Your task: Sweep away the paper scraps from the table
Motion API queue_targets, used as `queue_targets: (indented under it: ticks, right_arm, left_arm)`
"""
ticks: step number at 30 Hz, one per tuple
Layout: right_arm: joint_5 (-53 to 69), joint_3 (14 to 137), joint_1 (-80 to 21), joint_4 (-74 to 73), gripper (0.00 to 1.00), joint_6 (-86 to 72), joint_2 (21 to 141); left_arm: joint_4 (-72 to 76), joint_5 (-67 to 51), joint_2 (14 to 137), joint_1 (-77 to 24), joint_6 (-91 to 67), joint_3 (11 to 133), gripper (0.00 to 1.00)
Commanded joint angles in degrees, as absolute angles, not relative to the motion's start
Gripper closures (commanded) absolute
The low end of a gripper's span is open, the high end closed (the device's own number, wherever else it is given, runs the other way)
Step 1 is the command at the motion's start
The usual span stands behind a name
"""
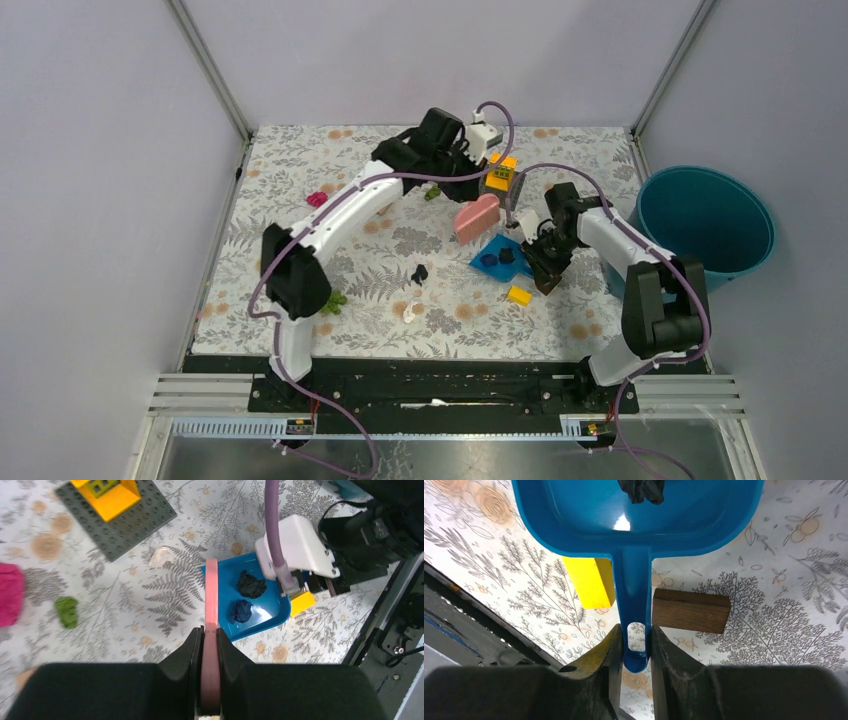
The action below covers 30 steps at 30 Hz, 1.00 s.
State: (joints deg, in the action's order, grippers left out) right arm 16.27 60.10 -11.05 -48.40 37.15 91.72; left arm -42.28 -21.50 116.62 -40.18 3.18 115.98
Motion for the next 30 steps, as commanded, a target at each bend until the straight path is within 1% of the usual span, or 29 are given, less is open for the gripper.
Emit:
queue_targets:
  ticks: [1, 8, 13, 16, 19, 24, 27, 30]
  right_arm:
    - [21.6, 59.3, -11.4, -44.0, 1.0, 37.1, 87.5]
    - [18.5, 60.3, -12.4, -44.4, 1.0, 42.4, 86.9]
    - [14.3, 60.6, -18.2, -45.2, 1.0, 47.4, 86.0]
    - [12.2, 60.6, -22.4, -45.9, 1.0, 48.9, 85.2]
    - [11.1, 61.2, -25.3, -47.8, 1.0, 48.8, 85.9]
    - [7.9, 63.0, -29.0, -50.5, 1.0, 47.7, 92.2]
    - [8.2, 65.3, -30.9, -50.9, 1.0, 45.6, 95.1]
    - [8.3, 66.7, -33.2, -50.9, 1.0, 44.8, 96.3]
  left_arm:
    - [-44.0, -14.6, 107.0, -39.8, 9.2, 112.3, 1.0]
    - [-47.0, -1.8, 96.5, -36.8, 14.7, 100.6, 1.0]
    - [-48.5, -1.0, 91.2, -29.5, 10.5, 91.4, 1.0]
    - [-49.2, -0.7, 88.1, -27.3, 9.7, 87.1, 1.0]
    - [-49.1, -0.7, 85.4, -26.5, 8.1, 82.5, 1.0]
    - [-44.8, -5.3, 84.6, -24.4, 3.4, 74.0, 1.0]
    - [-41.1, -9.1, 86.9, -23.7, -0.6, 72.7, 1.0]
    - [-39.9, -12.7, 89.4, -23.6, -4.6, 74.1, 1.0]
